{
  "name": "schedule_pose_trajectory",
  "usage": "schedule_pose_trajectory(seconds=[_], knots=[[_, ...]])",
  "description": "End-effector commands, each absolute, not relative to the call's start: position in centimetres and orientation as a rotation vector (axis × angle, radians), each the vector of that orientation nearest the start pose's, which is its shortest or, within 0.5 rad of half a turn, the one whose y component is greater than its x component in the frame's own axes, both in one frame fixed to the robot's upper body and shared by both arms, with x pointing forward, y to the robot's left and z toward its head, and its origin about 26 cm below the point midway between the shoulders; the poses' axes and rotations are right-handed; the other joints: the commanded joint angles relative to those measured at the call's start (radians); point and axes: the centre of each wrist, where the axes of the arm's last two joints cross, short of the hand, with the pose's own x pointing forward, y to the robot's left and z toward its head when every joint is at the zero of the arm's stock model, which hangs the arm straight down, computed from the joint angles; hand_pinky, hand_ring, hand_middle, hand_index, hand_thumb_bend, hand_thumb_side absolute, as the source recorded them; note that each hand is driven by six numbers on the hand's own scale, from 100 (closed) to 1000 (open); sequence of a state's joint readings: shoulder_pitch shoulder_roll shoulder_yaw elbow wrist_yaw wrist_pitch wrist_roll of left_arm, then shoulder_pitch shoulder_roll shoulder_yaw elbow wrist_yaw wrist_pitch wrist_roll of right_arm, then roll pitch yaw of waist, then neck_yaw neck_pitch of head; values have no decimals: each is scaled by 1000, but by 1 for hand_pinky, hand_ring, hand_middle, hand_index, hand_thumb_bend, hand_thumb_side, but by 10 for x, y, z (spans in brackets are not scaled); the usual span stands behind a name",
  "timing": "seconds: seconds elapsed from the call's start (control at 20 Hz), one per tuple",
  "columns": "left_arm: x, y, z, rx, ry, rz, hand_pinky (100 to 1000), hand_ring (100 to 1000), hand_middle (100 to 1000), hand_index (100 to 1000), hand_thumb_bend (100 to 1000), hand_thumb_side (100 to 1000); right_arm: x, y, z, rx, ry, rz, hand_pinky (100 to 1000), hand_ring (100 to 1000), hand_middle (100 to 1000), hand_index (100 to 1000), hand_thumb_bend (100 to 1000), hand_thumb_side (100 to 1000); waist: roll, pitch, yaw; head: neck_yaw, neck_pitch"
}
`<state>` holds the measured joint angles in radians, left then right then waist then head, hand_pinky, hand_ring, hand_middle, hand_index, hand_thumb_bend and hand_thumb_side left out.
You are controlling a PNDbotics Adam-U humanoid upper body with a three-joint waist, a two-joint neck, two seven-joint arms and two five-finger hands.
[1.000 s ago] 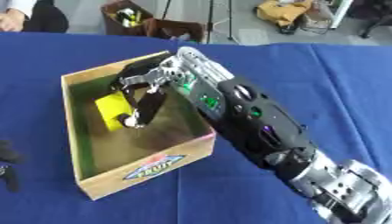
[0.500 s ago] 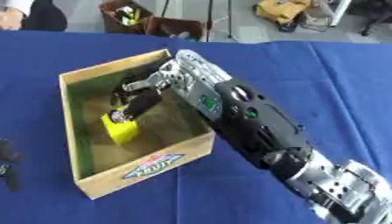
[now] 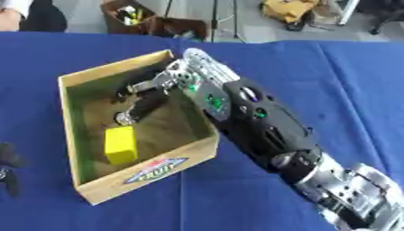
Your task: Pick up objects on the table and place them in the box.
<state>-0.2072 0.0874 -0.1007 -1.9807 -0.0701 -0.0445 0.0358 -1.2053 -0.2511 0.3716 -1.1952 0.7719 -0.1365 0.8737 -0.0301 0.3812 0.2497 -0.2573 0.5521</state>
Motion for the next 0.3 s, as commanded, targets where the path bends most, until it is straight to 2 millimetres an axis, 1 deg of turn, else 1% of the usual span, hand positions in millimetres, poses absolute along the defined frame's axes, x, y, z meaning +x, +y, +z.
schedule_pose_trajectory(seconds=[0.05, 0.1, 0.15, 0.2, 0.25, 0.3], knots=[[289, 206, 157, -12, -2242, -216, 243, 505, 460, 614, 100, 1000, 416, -104, 352, -664, -1650, 1990, 928, 924, 868, 1000, 100, 840, 9, -28, -6, 9, 3], [289, 206, 157, -11, -2242, -215, 243, 505, 460, 614, 100, 1000, 410, -110, 358, -678, -1699, 1955, 909, 901, 842, 978, 100, 741, 9, -29, -9, 12, 3], [289, 206, 156, -9, -2241, -214, 243, 505, 460, 614, 100, 1000, 403, -117, 364, -701, -1747, 1914, 909, 901, 842, 978, 100, 741, 11, -30, -13, 16, 3], [289, 206, 156, -7, -2241, -212, 243, 505, 460, 614, 100, 1000, 397, -124, 369, -722, -1789, 1868, 897, 871, 803, 945, 100, 624, 13, -30, -17, 21, 3], [289, 207, 156, -5, -2241, -210, 243, 505, 460, 614, 100, 999, 390, -131, 373, -744, -1834, 1806, 897, 854, 778, 894, 100, 576, 15, -30, -21, 26, 3], [289, 207, 156, -4, -2241, -208, 243, 505, 460, 614, 100, 999, 384, -138, 375, -756, -1877, 1741, 896, 842, 762, 876, 100, 557, 18, -30, -24, 30, 3]])
